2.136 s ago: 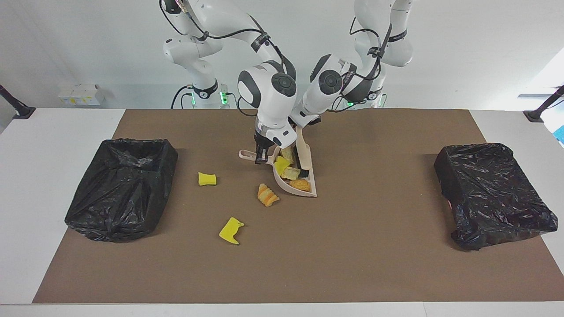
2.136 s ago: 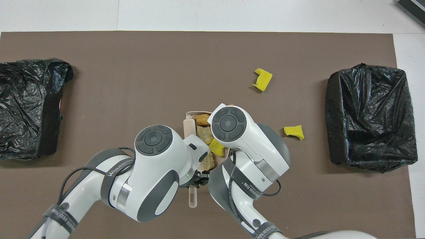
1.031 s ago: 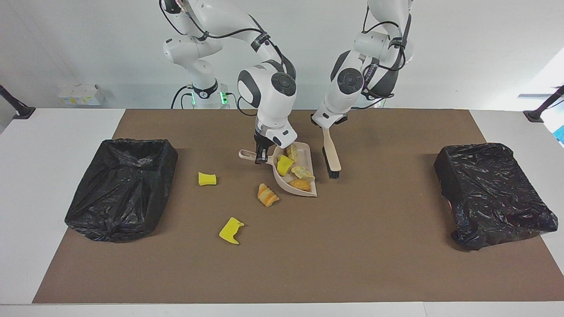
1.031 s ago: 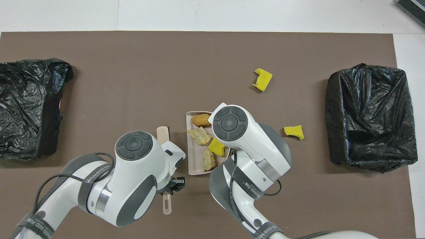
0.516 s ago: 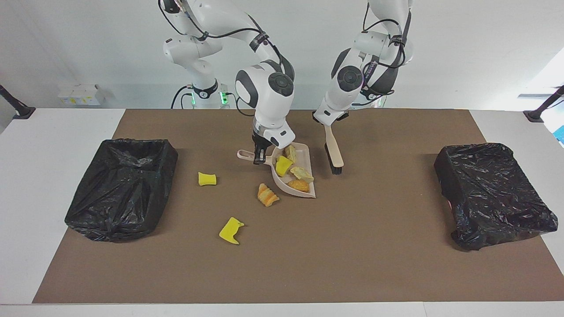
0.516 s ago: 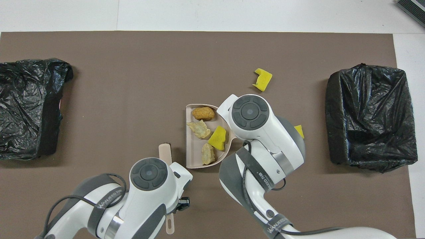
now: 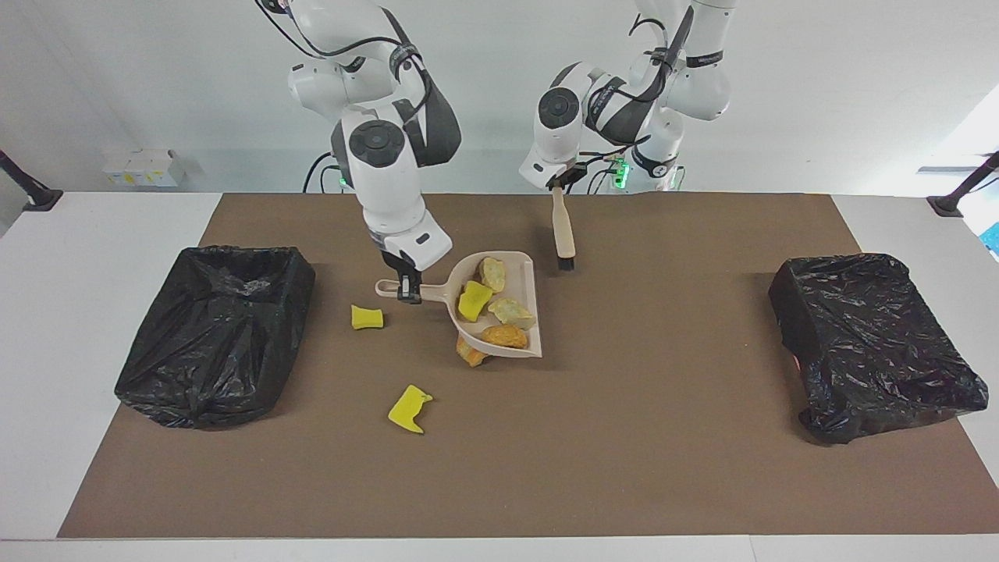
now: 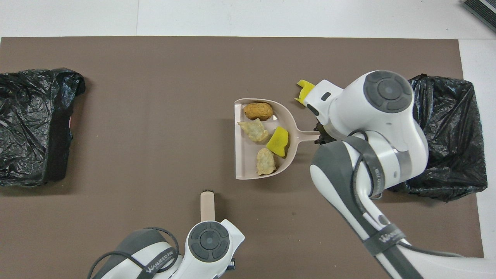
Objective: Sweep and dump trash in bin
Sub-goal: 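Carry the loaded dustpan with the right gripper to the nearby bin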
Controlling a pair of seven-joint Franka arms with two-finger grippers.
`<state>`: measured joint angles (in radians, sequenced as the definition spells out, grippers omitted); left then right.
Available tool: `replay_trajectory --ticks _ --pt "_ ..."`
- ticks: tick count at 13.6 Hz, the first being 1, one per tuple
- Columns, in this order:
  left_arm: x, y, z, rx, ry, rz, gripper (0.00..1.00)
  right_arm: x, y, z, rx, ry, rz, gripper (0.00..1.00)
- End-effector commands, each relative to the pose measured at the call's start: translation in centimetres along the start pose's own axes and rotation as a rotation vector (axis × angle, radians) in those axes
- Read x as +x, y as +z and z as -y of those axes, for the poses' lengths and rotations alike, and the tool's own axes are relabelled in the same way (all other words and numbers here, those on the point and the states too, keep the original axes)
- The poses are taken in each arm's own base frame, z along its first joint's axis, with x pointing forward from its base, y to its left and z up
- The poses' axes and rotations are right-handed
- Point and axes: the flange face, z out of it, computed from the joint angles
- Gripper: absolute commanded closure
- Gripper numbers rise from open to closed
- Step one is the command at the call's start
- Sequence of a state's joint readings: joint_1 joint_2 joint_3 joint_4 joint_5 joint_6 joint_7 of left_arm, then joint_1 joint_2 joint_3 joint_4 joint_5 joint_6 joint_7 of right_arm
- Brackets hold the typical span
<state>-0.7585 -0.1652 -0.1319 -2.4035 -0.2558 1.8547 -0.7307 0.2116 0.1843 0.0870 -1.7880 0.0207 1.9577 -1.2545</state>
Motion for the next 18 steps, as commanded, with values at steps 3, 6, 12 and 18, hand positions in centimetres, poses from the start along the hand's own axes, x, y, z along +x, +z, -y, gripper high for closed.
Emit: replay_trajectory --ticks 3,6,12,18 --pt "-0.8 1.2 0.8 -0.034 0.019 0.014 1.0 -7.2 -4.7 -2.2 0.02 0.086 -0.082 1.0" --pt "-0.9 1.4 0.7 -0.066 0.019 0.022 1.0 -12.2 -6.6 -2.9 0.019 0.114 -0.085 1.0" --pt "-0.5 2.6 0.7 -0.087 0.007 0.027 0.92 -20.1 -9.4 -2.8 0.01 0.21 -0.075 1.0" --pt "0.1 2.5 0.9 -0.093 0.006 0.025 0.19 -31.8 -10.2 -1.3 -0.014 0.342 -0.04 1.0"
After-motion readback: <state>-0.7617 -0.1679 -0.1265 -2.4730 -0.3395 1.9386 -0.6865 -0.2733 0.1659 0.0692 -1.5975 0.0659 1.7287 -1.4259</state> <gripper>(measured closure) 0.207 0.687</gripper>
